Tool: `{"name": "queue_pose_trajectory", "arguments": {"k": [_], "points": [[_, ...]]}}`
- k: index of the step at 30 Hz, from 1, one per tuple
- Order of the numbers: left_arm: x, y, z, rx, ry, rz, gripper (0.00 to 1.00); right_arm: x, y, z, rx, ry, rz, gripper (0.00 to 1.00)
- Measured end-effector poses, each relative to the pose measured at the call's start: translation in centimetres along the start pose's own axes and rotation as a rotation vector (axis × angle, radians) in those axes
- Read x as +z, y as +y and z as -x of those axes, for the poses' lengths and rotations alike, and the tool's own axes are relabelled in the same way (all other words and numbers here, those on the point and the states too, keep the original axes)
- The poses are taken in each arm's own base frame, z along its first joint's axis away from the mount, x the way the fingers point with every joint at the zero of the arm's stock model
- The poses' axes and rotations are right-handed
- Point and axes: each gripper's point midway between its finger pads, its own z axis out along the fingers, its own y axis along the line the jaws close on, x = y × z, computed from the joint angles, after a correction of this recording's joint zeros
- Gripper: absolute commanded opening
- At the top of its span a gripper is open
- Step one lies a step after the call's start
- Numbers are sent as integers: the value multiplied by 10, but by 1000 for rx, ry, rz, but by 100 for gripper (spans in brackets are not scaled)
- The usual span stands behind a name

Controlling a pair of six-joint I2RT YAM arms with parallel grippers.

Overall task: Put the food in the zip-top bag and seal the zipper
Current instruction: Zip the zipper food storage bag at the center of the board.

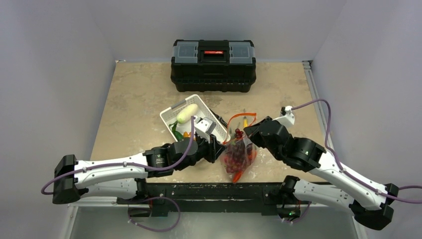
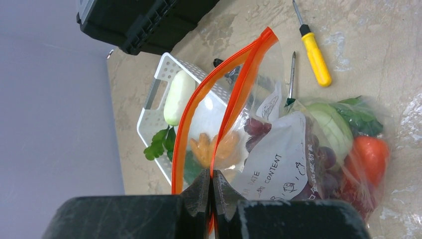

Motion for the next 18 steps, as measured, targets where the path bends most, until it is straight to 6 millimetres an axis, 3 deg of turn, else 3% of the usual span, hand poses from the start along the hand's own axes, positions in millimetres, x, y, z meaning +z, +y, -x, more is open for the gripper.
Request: {"name": "queue_pose_trajectory", "arguments": {"k": [3,5,18], "points": [[1,1,-2,7,-7,-9,40,-1,-1,2,0,-4,1,0],[1,-1,-2,9,-6,-17,45,-2,-1,3,-1,-7,3,0],[0,-5,-11,8,19,-42,41,-3,-2,6,-5,-23,4,0]]}}
